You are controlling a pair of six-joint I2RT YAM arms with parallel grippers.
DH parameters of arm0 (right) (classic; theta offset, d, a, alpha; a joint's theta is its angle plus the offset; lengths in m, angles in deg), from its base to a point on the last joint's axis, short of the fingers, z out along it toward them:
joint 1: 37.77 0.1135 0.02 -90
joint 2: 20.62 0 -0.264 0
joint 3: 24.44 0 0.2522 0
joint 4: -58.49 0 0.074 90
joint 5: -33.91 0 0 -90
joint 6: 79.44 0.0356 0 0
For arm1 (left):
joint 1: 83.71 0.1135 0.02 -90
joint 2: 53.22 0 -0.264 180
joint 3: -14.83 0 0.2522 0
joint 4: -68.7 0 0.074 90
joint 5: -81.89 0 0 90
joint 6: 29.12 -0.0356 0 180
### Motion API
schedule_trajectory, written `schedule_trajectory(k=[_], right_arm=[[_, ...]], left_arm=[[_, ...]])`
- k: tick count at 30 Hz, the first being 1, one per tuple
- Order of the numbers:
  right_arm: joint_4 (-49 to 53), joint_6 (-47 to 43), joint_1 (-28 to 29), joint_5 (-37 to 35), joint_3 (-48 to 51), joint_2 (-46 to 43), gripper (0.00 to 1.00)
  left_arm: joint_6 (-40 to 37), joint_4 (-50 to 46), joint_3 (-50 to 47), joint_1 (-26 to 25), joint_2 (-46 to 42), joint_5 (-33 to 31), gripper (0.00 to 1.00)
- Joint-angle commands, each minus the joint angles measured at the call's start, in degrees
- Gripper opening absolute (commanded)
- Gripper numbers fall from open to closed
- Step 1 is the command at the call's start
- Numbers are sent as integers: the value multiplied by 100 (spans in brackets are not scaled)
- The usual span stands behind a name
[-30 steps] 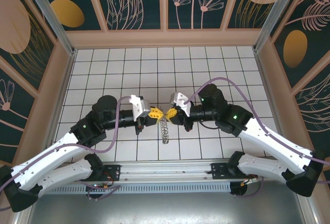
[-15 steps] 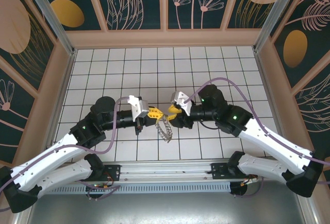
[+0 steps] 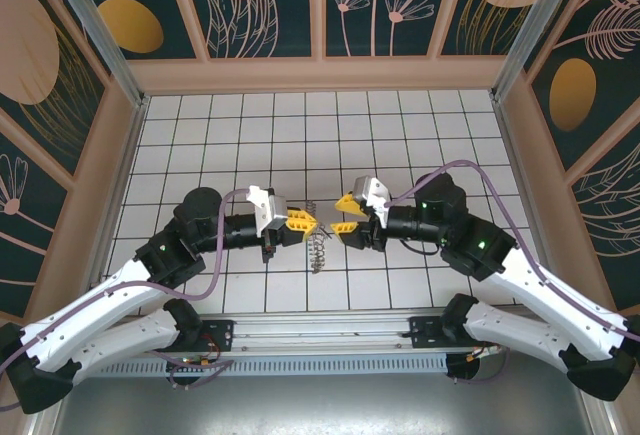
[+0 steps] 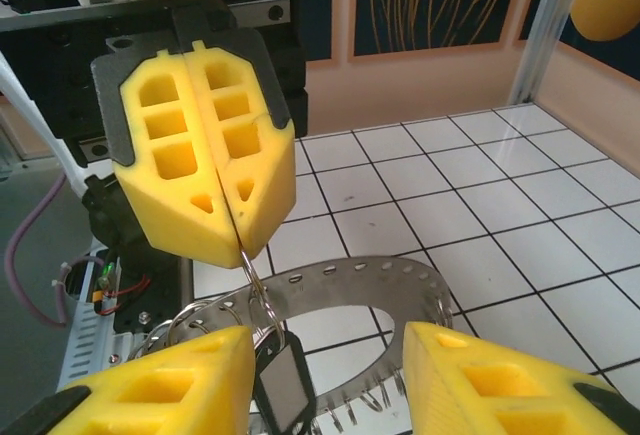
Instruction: Put the keys on the keyring
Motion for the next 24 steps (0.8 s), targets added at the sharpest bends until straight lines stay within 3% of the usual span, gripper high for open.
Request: schedule_trajectory(k=[1,12,24], right_arm=[[-435,8,-38,326,101,106,44],[-699,-54,-29,734,167,340,42],[-902,-13,-27,966,253,391,29]], left_arm=[[92,473,7,-17,-29,224,0],[137,540,19,-17,27,306,0],[149,567,3,-17,18,285,0]])
